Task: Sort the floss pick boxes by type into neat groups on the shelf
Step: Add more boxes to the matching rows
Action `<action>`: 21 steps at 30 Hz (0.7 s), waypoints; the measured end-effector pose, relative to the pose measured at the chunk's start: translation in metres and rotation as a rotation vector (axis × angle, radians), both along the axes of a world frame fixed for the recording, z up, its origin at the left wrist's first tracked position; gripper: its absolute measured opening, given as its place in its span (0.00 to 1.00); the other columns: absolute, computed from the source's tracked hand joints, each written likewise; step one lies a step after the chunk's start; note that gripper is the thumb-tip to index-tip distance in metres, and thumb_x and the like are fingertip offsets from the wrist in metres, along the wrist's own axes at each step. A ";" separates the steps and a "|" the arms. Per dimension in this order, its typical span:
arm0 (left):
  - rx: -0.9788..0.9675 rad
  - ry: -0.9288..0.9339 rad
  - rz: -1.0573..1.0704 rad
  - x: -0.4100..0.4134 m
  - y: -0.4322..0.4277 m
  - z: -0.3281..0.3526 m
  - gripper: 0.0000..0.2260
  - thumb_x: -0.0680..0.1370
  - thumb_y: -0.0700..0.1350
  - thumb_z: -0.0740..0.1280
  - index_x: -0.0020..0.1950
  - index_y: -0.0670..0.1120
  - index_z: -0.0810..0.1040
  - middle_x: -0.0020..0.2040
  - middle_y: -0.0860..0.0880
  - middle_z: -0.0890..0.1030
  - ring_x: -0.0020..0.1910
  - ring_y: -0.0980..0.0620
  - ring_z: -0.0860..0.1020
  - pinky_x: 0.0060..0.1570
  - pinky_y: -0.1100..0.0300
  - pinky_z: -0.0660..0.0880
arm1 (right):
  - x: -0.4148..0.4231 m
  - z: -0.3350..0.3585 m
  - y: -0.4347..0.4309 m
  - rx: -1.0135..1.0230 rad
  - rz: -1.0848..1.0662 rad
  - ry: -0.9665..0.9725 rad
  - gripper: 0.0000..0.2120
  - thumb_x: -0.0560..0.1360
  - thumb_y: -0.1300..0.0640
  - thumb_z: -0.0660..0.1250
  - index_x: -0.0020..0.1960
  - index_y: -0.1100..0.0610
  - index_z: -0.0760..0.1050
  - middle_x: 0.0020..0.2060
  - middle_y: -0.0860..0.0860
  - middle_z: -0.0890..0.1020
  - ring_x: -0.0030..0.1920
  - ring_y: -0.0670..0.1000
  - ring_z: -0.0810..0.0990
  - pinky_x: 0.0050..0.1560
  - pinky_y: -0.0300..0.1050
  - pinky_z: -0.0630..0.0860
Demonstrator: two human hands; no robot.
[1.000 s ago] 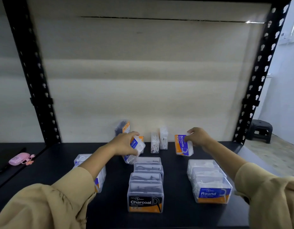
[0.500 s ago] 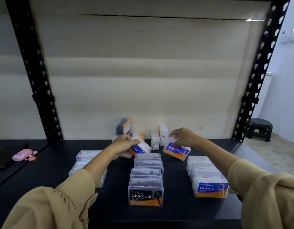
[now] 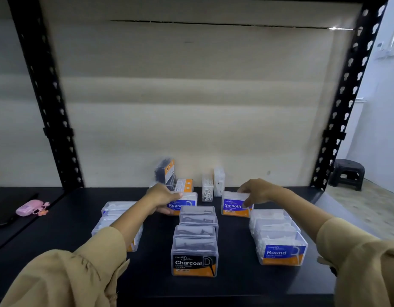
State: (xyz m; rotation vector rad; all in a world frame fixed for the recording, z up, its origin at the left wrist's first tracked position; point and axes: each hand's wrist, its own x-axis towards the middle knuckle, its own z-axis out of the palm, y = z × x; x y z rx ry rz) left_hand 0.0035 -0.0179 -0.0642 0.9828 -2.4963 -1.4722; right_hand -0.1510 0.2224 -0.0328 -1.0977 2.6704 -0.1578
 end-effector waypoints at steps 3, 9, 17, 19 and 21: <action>-0.111 -0.031 0.005 -0.007 0.004 0.000 0.20 0.73 0.54 0.70 0.53 0.37 0.77 0.42 0.42 0.85 0.30 0.53 0.81 0.26 0.67 0.77 | 0.000 0.000 0.001 -0.024 -0.013 -0.031 0.24 0.71 0.55 0.72 0.66 0.56 0.72 0.59 0.53 0.79 0.54 0.53 0.77 0.46 0.40 0.75; -0.317 -0.083 -0.024 -0.029 0.016 0.006 0.20 0.73 0.58 0.69 0.44 0.40 0.76 0.31 0.49 0.79 0.17 0.58 0.75 0.22 0.70 0.72 | 0.009 0.002 -0.007 -0.091 0.067 -0.117 0.20 0.71 0.60 0.71 0.63 0.55 0.75 0.49 0.51 0.81 0.33 0.41 0.74 0.32 0.33 0.71; -0.464 -0.085 -0.122 -0.053 0.042 0.013 0.17 0.76 0.56 0.65 0.42 0.42 0.75 0.33 0.46 0.82 0.23 0.55 0.77 0.25 0.66 0.73 | 0.012 0.002 -0.022 -0.194 0.076 -0.242 0.17 0.74 0.55 0.69 0.62 0.58 0.76 0.48 0.52 0.81 0.38 0.45 0.77 0.37 0.35 0.77; -0.551 -0.088 -0.124 -0.053 0.045 0.014 0.18 0.77 0.57 0.63 0.47 0.42 0.78 0.41 0.45 0.84 0.33 0.51 0.80 0.34 0.62 0.74 | 0.012 0.004 -0.024 -0.247 0.050 -0.222 0.14 0.76 0.53 0.64 0.59 0.59 0.77 0.46 0.53 0.81 0.36 0.46 0.77 0.35 0.35 0.76; -0.708 -0.017 -0.106 -0.050 0.046 0.017 0.15 0.77 0.56 0.62 0.51 0.46 0.78 0.49 0.47 0.82 0.47 0.47 0.79 0.43 0.57 0.73 | 0.009 0.005 -0.027 -0.320 0.029 -0.099 0.12 0.77 0.54 0.62 0.56 0.59 0.78 0.48 0.53 0.81 0.35 0.48 0.76 0.34 0.36 0.74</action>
